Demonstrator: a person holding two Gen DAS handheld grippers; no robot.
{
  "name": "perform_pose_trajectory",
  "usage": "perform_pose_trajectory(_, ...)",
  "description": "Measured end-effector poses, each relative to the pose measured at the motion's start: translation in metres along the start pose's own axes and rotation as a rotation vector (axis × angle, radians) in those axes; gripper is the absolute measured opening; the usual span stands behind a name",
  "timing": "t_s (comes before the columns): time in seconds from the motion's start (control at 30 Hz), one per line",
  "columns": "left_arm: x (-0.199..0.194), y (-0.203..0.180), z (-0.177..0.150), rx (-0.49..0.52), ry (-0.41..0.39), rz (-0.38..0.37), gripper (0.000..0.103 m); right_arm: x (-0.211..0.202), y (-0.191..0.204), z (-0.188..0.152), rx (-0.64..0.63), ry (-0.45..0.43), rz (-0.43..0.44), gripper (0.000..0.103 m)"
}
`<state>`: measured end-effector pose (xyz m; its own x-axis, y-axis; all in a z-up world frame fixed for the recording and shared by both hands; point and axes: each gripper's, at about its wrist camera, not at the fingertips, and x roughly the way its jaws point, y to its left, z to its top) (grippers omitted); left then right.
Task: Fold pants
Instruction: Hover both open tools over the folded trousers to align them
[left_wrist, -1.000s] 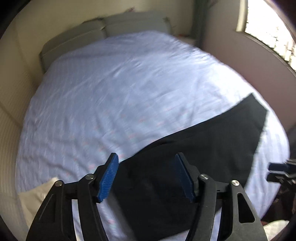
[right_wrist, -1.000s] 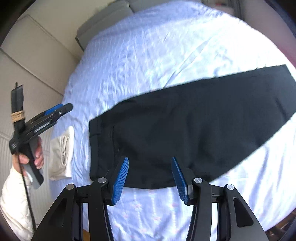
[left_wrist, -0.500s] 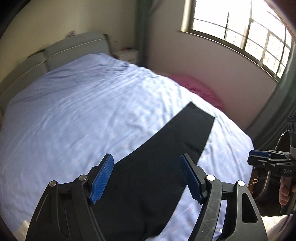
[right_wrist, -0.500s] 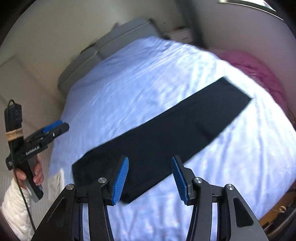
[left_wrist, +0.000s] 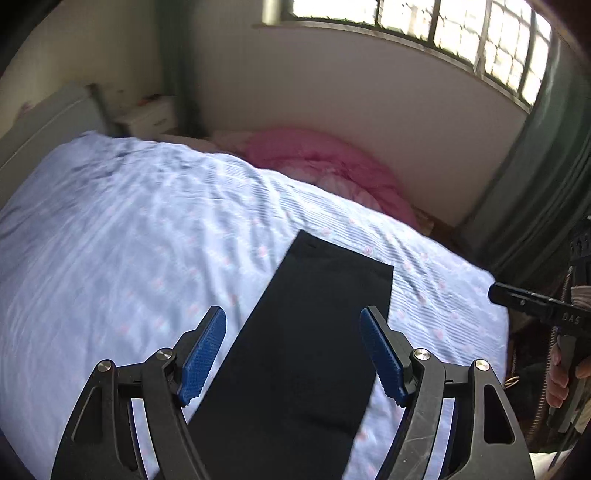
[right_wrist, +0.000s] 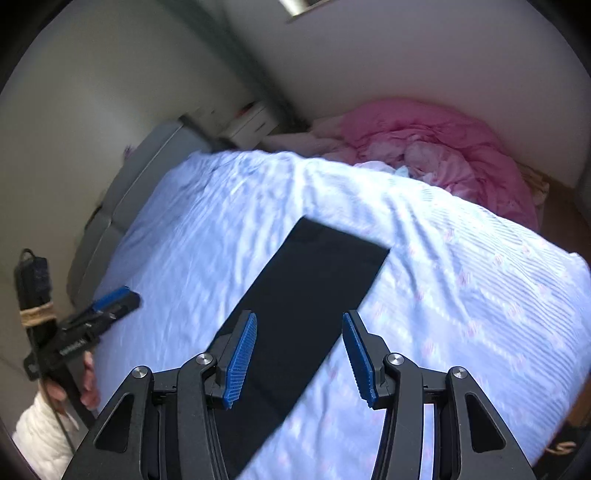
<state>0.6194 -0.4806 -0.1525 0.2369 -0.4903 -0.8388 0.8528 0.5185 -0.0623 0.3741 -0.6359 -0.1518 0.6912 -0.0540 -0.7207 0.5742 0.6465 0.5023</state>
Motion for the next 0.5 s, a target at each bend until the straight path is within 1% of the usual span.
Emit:
perform_pose_trajectory(0.07, 0.048, -0.004, 0.020, 0.032, 0.047, -0.013, 0.074, 0.020, -0.017, 0.008, 0.028, 0.000, -0.002, 0.050)
perform_pose_trajectory(0.17, 0.103, -0.008, 0.042, 0.066, 0.096, -0.047, 0.074, 0.051, -0.039, 0.017, 0.056, 0.005, -0.002, 0.050)
perform_pose_trajectory(0.2, 0.115, -0.008, 0.047, 0.075, 0.105, -0.047, 0.073, 0.063, -0.046, 0.018, 0.067, 0.017, -0.002, 0.049)
perform_pose_trajectory(0.27, 0.155, -0.008, 0.061, 0.095, 0.135, -0.036, 0.072, 0.080, -0.059, 0.020, 0.099, 0.033, 0.012, 0.049)
perform_pose_trajectory(0.37, 0.197, -0.007, 0.073, 0.105, 0.183, -0.040, 0.065, 0.105, -0.077, 0.019, 0.157, 0.048, 0.019, 0.049)
perform_pose_trajectory(0.43, 0.223, -0.007, 0.079, 0.125, 0.216, -0.035, 0.056, 0.119, -0.087, 0.018, 0.193, 0.063, 0.010, 0.048)
perform_pose_trajectory(0.5, 0.241, -0.009, 0.081, 0.154, 0.234, -0.024, 0.052, 0.130, -0.094, 0.017, 0.216, 0.071, 0.003, 0.047)
